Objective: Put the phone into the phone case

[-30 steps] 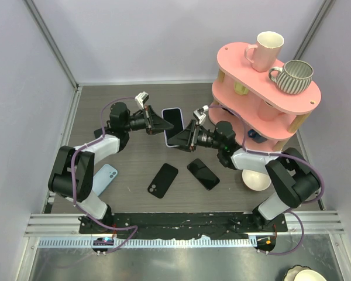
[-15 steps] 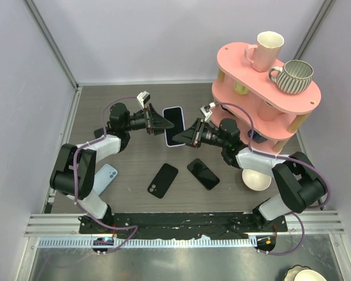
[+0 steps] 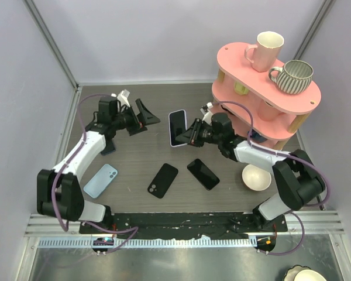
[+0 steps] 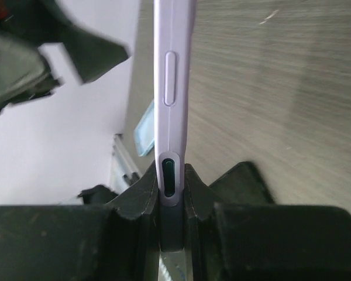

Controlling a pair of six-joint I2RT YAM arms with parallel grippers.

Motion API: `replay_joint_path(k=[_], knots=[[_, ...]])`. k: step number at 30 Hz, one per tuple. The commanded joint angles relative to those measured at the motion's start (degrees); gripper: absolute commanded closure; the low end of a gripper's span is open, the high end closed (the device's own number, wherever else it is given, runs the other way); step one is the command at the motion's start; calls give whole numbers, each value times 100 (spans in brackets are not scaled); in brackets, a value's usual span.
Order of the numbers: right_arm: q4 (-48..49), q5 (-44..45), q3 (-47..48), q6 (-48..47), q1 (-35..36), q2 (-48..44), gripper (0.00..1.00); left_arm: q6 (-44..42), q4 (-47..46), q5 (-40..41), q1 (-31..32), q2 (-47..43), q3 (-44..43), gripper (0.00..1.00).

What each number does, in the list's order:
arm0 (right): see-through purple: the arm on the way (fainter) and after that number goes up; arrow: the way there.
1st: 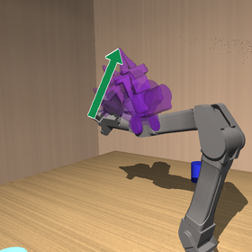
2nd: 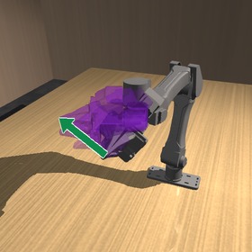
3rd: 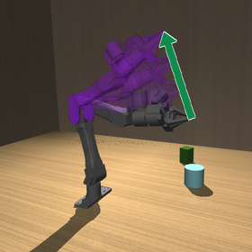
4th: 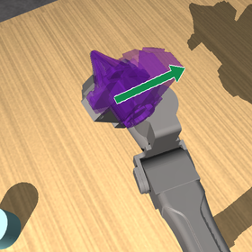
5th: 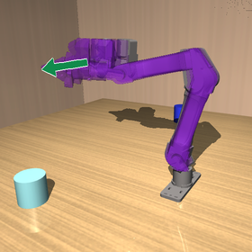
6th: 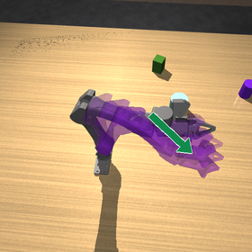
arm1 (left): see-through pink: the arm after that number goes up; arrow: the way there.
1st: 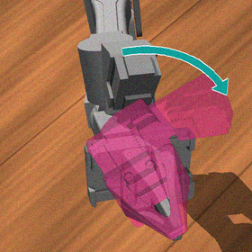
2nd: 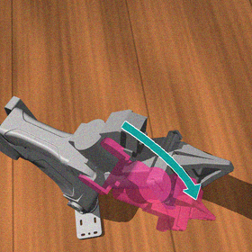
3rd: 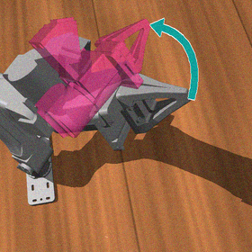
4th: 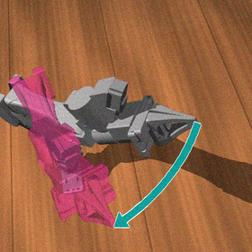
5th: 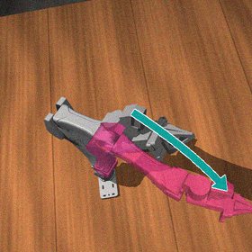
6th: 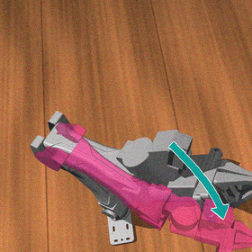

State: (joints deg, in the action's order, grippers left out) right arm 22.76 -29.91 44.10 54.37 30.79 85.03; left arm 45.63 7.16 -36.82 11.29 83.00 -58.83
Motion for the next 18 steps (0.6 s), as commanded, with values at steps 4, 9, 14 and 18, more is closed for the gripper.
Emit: replay_joint_path(k=[4, 9, 14, 18], knots=[[-1142, 697, 1486, -893, 94, 1198, 99, -1231, 2174, 2450, 5, -917, 99, 0], [-1309, 706, 2217, -902, 94, 2183, 99, -1276, 2264, 2759, 14, -1365, 336, 0], [-1222, 636, 2288, -718, 112, 2614, 99, -1205, 2132, 2671, 31, -1603, 460, 0], [-1107, 767, 2086, -577, 156, 2790, 99, -1188, 2132, 2601, 23, -1550, 434, 0]])
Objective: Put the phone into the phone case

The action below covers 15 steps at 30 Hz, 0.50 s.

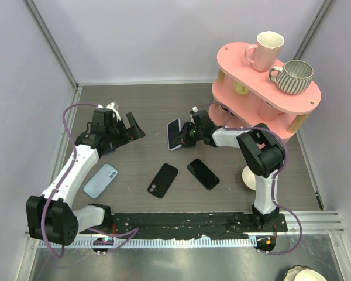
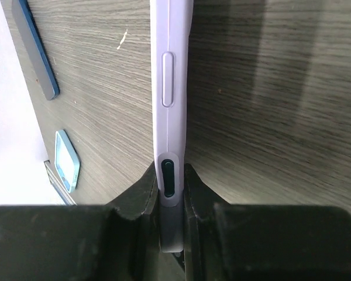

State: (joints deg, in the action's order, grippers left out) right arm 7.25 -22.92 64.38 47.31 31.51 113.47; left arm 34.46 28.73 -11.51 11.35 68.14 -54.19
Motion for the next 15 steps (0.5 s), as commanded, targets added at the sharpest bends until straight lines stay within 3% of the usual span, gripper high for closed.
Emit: replay_joint_path(k=[1, 10, 15], knots=[[383, 129, 22, 138, 75, -1, 99, -79, -17, 70, 16, -64, -30, 0], [173, 604, -180, 349, 75, 228, 98, -281, 361, 535, 112, 103, -170, 0], [-109, 657, 4, 376, 75, 97, 76, -396, 642, 922, 323, 165, -328, 0]])
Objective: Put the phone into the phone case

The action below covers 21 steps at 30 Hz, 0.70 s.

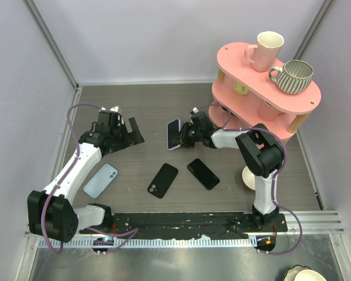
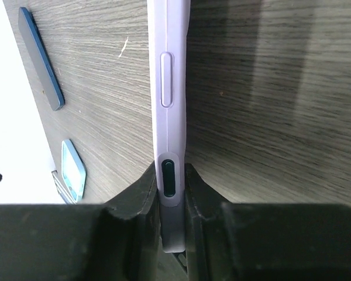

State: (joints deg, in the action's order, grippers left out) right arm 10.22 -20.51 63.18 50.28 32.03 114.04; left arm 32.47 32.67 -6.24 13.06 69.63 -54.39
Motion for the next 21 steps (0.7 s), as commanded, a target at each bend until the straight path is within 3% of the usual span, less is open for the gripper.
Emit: replay_joint_path(k=[1, 2, 5, 8, 13, 17, 21], knots=[[-485, 434, 125, 70, 22, -30, 74, -197, 275, 352, 162, 7, -300, 0], [-529, 530, 142, 69, 22, -92, 67, -188, 284, 325, 162, -2, -283, 0], [-679, 627, 151, 69, 22, -320, 60, -214, 258, 54, 162, -45, -151, 0], [-828, 689, 151, 70, 22, -461, 58, -468, 205, -544, 179, 42, -19, 0], [-1187, 926, 116, -27, 22, -733, 55, -619, 513, -747, 460, 358, -72, 0], [-1592, 1216, 98, -264, 22, -1085, 55, -487, 338, -1221, 592, 499, 138, 6], [-2180, 1488, 37, -686, 22, -1550, 53, -610, 504, -967, 995, 709, 69, 10]])
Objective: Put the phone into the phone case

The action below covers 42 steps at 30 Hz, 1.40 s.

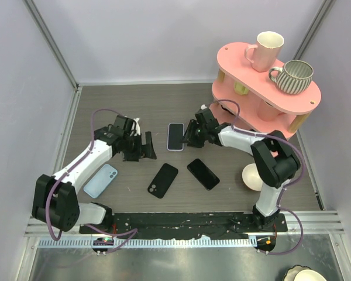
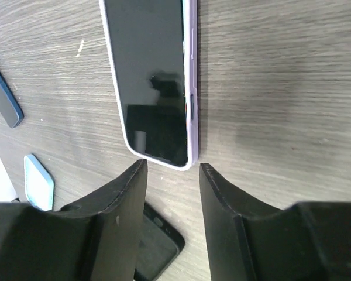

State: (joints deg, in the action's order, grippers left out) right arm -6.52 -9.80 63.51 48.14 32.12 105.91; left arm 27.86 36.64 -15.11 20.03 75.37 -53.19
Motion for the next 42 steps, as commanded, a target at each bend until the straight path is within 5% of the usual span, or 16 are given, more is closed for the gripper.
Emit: replay_joint_path(k=[1, 5, 12, 16, 20, 27, 28, 36, 42], knots=[[-569, 453, -92, -533, 5, -860, 52, -97, 124, -79, 343, 170, -69, 11], [-701, 541, -505, -753, 14, -1623, 48, 684, -279, -150, 370, 145, 246, 26], [-710, 497, -1366, -1025, 14, -2740, 48, 53, -27, 1221, 721, -120, 116, 27], [-272, 297, -1849, -1314, 171, -3155, 48, 1000, 89, 1239, 713, -84, 27, 26], [117, 328, -1772, -2473, 1110, -3173, 49, 1591, 45, 1380, 406, -513, 81, 17], [1204, 603, -1911, -4680, 2070, -3375, 49, 749, 308, 393, -1026, -647, -253, 8], [1345, 341, -2016, -4961, 2123, -3410, 48, 582, 474, 552, -1045, -664, -332, 1], [802, -57, -1666, -7368, 2597, -2692, 48, 405, 414, 1273, -1045, -928, -140, 0], [1469, -222, -2034, -8004, 2967, -2426, 48, 659, 106, 1731, -1063, -1350, 265, 0]])
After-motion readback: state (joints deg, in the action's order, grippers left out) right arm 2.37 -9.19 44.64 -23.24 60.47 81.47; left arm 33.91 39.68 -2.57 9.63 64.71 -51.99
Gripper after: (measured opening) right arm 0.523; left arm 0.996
